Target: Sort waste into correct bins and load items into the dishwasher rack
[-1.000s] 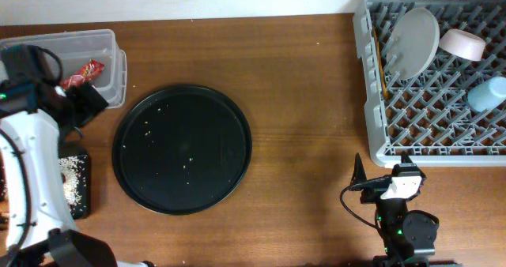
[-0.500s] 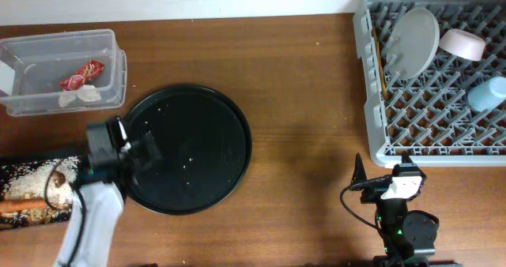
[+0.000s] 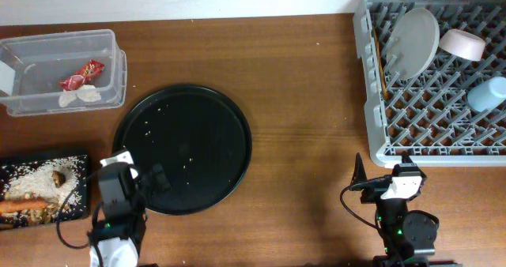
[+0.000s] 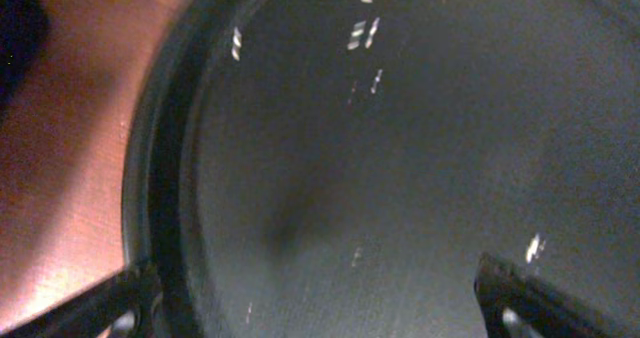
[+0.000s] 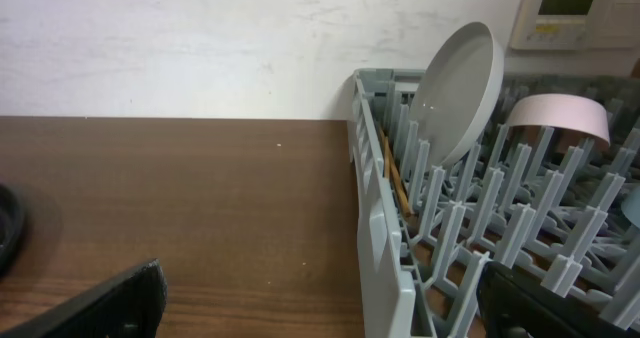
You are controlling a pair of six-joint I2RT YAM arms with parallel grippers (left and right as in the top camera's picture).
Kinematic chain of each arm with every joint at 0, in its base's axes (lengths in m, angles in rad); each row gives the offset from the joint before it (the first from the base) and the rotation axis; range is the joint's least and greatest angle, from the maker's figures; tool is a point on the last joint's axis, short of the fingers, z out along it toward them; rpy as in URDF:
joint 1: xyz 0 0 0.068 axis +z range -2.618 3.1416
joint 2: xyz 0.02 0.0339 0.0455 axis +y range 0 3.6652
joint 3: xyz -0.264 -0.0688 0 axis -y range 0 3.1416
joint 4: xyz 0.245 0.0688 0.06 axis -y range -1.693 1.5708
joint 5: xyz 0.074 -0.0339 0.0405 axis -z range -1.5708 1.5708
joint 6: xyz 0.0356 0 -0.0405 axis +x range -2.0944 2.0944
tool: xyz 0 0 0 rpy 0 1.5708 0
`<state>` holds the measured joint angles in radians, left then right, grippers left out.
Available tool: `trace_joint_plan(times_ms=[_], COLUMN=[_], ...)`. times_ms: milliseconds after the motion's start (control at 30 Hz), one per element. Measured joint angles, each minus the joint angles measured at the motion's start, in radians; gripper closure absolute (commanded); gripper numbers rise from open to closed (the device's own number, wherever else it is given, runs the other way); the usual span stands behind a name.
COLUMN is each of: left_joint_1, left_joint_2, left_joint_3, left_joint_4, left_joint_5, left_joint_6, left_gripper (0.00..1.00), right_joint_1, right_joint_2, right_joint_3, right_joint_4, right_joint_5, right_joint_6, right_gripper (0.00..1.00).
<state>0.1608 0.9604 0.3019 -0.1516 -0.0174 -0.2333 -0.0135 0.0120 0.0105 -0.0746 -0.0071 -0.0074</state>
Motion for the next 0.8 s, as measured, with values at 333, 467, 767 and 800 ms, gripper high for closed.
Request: trace_joint_plan(times_ms=[333, 467, 767, 800], left_joint_1=[-0.107, -0.129, -0.184, -0.194], left_joint_2=[-0.303, -0.454, -0.636, -0.644], left_joint_3=[-0.273, -0.290, -0.291, -0.291], left_joint_4=[0.262, 0.187, 0.076, 0.076], left_joint_5=[0.029, 0.029, 0.029, 0.029], left_joint_6=[0.061, 0.073, 0.133, 0.138], left_gripper=[0.01, 0.01, 0.01, 0.01], right_joint_1=[0.000, 0.000, 0.000, 0.000], right_joint_2=[0.000, 0.000, 0.000, 0.000], right_joint_3=[0.000, 0.000, 0.000, 0.000], right_joint_4=[0.000, 0.000, 0.000, 0.000], right_joint_5=[0.000, 0.000, 0.000, 0.000], right_joint_6=[0.000, 0.000, -0.001, 0.000], right_gripper=[0.02, 0.02, 0.02, 0.02])
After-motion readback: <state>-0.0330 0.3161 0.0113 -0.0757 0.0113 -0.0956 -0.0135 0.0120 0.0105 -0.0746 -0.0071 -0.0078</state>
